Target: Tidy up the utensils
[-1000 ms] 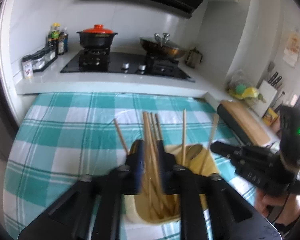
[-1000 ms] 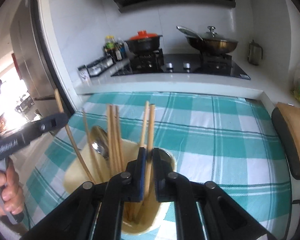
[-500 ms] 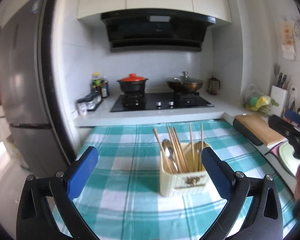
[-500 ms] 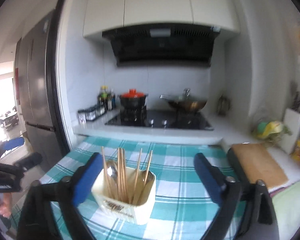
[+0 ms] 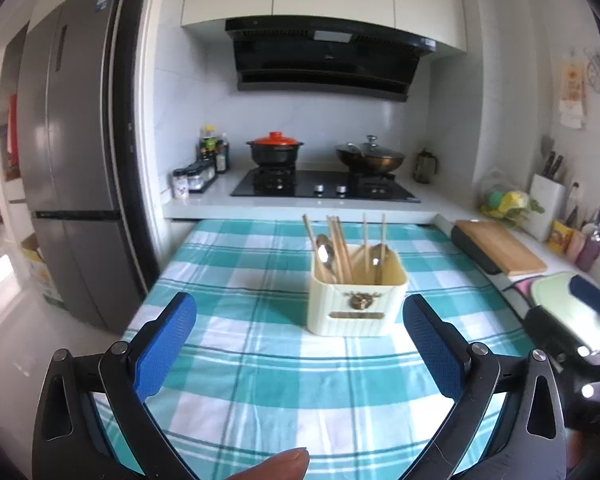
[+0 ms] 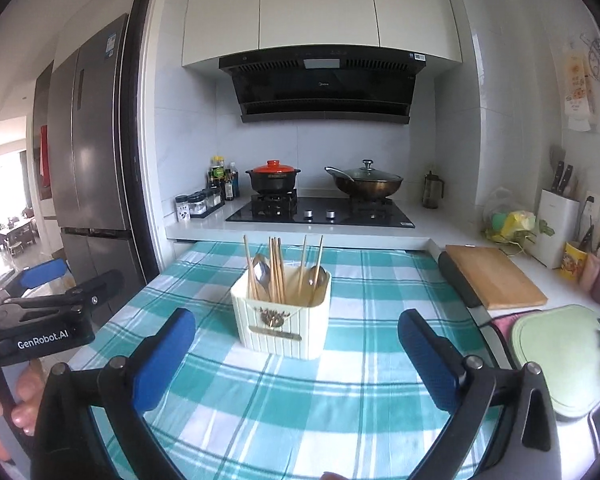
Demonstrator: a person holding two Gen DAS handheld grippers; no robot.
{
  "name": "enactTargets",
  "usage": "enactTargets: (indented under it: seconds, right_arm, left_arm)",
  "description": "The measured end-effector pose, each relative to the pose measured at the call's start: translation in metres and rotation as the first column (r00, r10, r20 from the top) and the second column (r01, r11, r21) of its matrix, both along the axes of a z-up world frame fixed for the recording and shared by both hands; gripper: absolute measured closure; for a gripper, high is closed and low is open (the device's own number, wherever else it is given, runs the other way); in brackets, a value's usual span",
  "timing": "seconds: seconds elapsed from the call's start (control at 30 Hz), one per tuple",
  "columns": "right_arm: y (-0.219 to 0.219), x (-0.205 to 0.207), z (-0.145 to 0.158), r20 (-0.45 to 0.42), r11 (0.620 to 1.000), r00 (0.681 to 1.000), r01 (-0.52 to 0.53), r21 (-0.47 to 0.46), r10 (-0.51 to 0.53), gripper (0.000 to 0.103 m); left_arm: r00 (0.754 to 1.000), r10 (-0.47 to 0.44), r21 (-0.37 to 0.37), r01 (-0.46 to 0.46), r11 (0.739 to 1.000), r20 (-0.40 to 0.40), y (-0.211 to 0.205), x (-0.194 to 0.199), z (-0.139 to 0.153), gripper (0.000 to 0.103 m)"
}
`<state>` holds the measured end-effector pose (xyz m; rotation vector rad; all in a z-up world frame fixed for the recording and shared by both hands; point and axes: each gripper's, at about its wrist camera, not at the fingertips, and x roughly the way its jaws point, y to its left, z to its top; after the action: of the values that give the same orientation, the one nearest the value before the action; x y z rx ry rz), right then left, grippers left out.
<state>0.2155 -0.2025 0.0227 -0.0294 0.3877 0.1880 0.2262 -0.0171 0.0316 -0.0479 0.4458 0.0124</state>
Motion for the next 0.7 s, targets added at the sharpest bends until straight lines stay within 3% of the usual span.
enactTargets:
  seconds: [0.27, 0.7]
  right_arm:
    - [0.007, -0.015, 0.008, 0.022, 1.0, 1.0, -0.01, -0.012, 0.01, 0.0]
    - [0.014, -0.026, 0.013, 0.023, 0.999, 1.0, -0.007, -0.039, 0.008, 0.0]
  left_arm:
    - [0.998, 0.04, 0.033, -0.042, 0.999, 0.052, -0.004, -0.02, 0.01, 0.0]
    - [0.999, 0.036, 0.066, -0.036, 0.997, 0.008, -0.015, -0.023, 0.007, 0.0]
